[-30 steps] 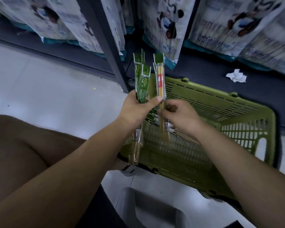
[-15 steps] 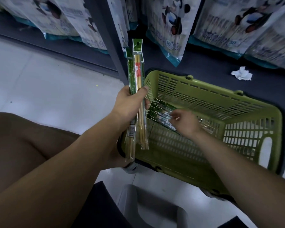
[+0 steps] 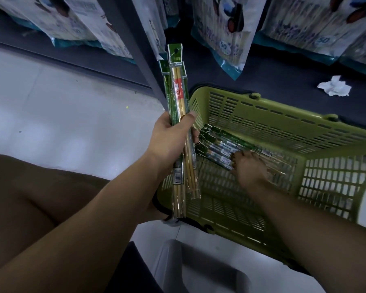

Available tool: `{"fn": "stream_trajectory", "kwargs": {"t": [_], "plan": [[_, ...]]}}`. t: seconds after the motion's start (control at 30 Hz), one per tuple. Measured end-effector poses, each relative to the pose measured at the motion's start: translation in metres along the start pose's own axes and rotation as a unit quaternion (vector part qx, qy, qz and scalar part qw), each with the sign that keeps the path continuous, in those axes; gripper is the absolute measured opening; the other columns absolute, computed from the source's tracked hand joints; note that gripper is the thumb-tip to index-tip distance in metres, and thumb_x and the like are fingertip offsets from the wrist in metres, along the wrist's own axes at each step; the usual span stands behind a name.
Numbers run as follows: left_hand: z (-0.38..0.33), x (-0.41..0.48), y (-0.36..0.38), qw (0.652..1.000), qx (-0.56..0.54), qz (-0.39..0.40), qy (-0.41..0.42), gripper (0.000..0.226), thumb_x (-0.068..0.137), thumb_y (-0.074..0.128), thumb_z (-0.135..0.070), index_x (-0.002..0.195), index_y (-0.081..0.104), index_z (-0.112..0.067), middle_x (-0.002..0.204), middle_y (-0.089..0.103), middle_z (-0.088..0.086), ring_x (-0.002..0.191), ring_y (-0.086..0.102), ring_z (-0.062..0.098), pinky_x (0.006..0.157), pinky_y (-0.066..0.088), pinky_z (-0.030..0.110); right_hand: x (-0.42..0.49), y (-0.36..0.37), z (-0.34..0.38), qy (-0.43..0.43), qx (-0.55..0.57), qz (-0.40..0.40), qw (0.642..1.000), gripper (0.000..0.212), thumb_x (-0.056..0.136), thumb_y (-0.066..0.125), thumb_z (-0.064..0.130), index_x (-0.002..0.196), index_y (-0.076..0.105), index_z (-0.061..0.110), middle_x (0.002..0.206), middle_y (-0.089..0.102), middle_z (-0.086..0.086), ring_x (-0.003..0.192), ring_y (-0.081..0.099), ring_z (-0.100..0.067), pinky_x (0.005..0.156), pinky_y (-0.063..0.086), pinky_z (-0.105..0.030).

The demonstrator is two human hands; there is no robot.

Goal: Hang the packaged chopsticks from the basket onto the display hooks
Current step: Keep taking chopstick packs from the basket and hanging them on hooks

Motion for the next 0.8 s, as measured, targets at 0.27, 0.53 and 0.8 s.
{"fn": "stream_trajectory", "kwargs": {"t": [0.27, 0.53, 0.8], "plan": [[0.001, 0.002, 0.002, 1.000, 0.000, 0.001, 0.005, 0.017, 0.099, 0.066, -0.032, 0.108, 0.056, -0.021, 0.068, 0.069, -0.001, 0.062, 0.066, 0.017, 0.055, 0.052, 0.028, 0.000, 0.013, 0.004, -0.007, 0.005, 0.042, 0.999, 0.055, 0.095, 0.067, 0.025, 0.145, 0.047, 0.015, 0.140, 0.048, -0.013, 0.130, 0.047, -0.033, 0.096, 0.053, -0.044], [0.000, 0.001, 0.000, 1.000, 0.010, -0.001, 0.014, 0.017, 0.099, 0.065, -0.033, 0.107, 0.056, -0.020, 0.067, 0.068, -0.002, 0.063, 0.065, 0.017, 0.063, 0.051, 0.037, 0.008, 0.009, 0.002, -0.015, 0.010, 0.031, 0.999, 0.041, 0.088, 0.070, 0.024, 0.127, 0.061, 0.019, 0.126, 0.061, -0.008, 0.120, 0.054, -0.029, 0.090, 0.053, -0.038], [0.001, 0.000, -0.002, 1.000, -0.001, -0.003, 0.013, 0.016, 0.098, 0.066, -0.032, 0.105, 0.057, -0.020, 0.069, 0.068, 0.001, 0.065, 0.068, 0.018, 0.066, 0.051, 0.038, 0.000, 0.019, -0.007, 0.014, -0.008, 0.059, 0.998, 0.039, 0.095, 0.063, 0.024, 0.132, 0.053, 0.021, 0.129, 0.065, -0.008, 0.118, 0.061, -0.028, 0.084, 0.051, -0.036]]}}
Point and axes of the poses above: each hand's wrist, its own x-axis towards the middle knuckle, its own y-axis out of the palm, z = x × y, the point moved 7 cm from there along x, towards the middle knuckle
